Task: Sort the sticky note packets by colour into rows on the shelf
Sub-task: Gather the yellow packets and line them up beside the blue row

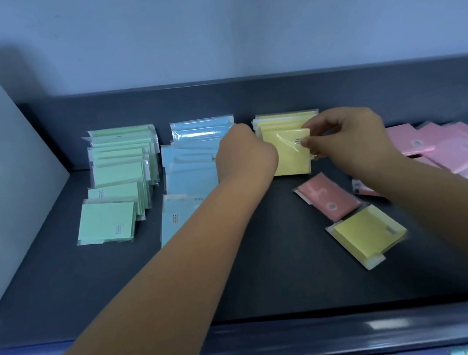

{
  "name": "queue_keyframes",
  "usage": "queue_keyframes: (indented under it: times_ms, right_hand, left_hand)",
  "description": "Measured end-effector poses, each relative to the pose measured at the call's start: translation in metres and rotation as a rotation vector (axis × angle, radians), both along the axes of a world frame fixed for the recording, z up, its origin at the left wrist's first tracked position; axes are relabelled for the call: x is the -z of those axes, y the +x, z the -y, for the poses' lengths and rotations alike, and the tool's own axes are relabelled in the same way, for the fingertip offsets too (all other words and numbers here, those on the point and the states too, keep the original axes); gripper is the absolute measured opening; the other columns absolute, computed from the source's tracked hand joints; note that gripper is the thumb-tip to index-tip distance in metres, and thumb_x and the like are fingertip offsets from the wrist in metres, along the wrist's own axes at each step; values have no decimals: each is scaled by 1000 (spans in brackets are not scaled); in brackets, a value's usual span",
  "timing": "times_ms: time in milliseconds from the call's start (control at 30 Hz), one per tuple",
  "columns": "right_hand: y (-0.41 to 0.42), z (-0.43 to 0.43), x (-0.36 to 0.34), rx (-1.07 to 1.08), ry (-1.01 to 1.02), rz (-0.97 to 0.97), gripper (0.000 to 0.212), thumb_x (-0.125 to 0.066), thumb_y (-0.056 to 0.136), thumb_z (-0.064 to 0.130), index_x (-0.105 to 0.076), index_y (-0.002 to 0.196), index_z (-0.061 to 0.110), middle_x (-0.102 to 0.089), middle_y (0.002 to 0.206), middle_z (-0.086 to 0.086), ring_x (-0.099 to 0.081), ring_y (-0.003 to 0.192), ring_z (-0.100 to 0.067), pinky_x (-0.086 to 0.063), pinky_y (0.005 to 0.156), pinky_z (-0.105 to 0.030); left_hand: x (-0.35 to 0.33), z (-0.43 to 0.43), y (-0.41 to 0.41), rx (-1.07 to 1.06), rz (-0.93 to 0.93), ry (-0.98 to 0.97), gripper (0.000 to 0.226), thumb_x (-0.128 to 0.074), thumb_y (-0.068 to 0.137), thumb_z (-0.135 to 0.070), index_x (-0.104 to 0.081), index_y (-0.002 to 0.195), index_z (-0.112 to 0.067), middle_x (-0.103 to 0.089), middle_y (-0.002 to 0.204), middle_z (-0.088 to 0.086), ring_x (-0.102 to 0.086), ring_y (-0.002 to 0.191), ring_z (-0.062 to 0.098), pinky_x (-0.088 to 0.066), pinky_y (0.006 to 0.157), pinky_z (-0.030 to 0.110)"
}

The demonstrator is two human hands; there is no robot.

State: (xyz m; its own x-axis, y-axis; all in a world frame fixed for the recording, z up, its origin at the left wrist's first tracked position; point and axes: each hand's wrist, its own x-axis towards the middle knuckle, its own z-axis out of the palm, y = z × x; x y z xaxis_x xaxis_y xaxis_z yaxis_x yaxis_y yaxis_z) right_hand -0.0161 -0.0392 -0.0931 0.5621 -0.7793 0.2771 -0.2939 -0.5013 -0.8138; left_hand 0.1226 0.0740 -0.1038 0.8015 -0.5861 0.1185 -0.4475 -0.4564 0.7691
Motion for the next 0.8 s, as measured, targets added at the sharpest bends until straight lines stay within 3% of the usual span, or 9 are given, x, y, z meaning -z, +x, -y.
queue_keyframes:
  times_ms: [233,367,433,533,633,733,800]
  right_hand:
    - [2,1,9,25,15,-60,31,-88,78,15,-73,104,23,-74,84,4,-73,84,-15,-62,87,-41]
    - [4,-3,5,31,-31,-50,28,-87,78,13,-72,100,22,-72,84,6,-71,82,-10,-61,87,-35]
    - [3,-3,3,37,-35,-60,28,-87,79,14,-72,101,22,-72,85,7,-70,82,-9,-60,88,-33]
    - [2,-2,2,26,31,-52,29,-88,78,16,-72,102,23,-72,84,4,-72,83,-16,-61,87,-41]
    - [-2,-5,-4,-1,25,-29,29,-86,79,27,-74,106,28,-71,82,1,-73,80,-21,-61,82,-42]
    - [-9,-8,-19,-75,-32,-120,10,-78,87,34,-78,95,28,-71,69,7,-69,63,-9,-52,63,-27]
    - [-12,-7,-25,-97,41,-69,8,-78,89,29,-79,87,22,-70,62,7,-62,52,-8,-43,54,-20]
  left_hand:
    - [6,-1,-3,8,-20,46,7,-51,67,-6,-55,72,-9,-54,65,4,-55,58,25,-29,48,24]
    - [1,-3,-7,-20,13,45,18,-52,70,-2,-40,63,-14,-39,61,0,-38,54,20,-23,47,26]
    - [-1,-2,-8,-31,-2,35,14,-53,72,-2,-45,67,-14,-45,65,0,-43,58,20,-25,48,27]
    - [1,-4,-10,-29,-19,0,12,-56,76,-7,-59,85,-16,-61,82,-3,-58,74,21,-35,54,28]
    - [0,-7,-15,-9,-25,-133,17,-60,79,-12,-61,89,-26,-65,88,-7,-63,83,19,-50,65,33]
    - [-11,-10,-13,44,-83,-348,16,-67,81,-10,-68,88,-25,-69,87,-7,-68,84,17,-58,75,38]
    - [-19,-14,-12,50,-167,-477,17,-70,84,-7,-72,96,-20,-71,92,-3,-69,87,15,-58,79,34]
